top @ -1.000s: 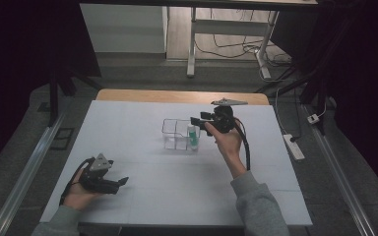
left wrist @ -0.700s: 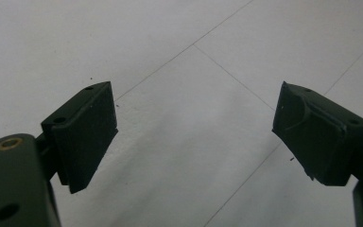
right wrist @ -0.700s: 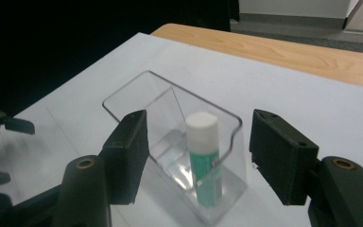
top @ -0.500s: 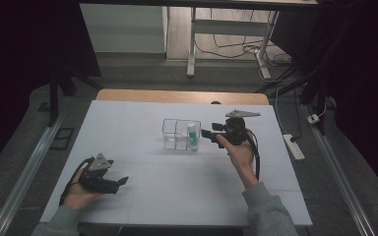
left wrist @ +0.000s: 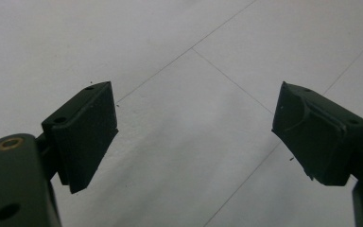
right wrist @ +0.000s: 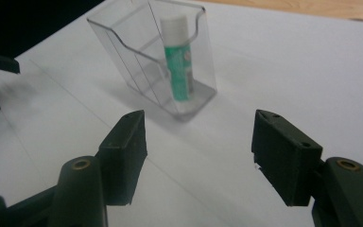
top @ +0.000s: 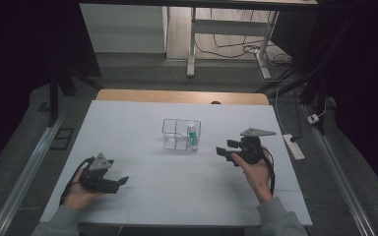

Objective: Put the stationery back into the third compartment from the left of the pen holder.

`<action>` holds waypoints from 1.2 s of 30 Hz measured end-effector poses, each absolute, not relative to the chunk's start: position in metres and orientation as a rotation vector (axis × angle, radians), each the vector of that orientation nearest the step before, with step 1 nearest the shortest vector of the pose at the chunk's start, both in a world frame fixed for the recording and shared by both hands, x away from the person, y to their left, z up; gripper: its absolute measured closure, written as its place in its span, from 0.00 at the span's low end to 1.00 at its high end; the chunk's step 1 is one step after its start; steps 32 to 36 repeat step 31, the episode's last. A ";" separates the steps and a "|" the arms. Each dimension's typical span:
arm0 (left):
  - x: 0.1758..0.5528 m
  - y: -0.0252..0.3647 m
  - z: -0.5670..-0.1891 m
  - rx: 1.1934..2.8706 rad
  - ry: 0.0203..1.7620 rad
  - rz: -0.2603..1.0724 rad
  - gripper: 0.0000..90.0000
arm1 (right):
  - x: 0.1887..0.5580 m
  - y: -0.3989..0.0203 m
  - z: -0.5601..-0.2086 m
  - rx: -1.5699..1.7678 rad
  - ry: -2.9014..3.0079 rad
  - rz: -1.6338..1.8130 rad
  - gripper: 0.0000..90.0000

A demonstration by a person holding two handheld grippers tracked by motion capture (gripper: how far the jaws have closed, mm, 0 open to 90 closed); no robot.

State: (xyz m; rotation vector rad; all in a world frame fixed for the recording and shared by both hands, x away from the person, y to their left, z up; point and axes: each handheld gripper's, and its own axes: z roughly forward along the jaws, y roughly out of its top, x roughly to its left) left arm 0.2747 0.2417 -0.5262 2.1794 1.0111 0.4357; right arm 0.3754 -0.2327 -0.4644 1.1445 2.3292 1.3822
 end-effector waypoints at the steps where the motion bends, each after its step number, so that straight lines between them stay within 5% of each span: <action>1: 0.275 0.242 -0.526 2.180 1.012 0.437 0.16 | 0.373 -0.237 -0.467 1.147 2.326 1.380 0.40; 17: 0.274 0.243 -0.525 2.170 1.017 0.445 0.16 | 0.345 -0.285 -0.492 1.156 2.297 1.355 0.41; 36: 0.274 0.243 -0.525 2.171 1.016 0.449 0.16 | 0.342 -0.287 -0.494 1.129 2.309 1.334 0.41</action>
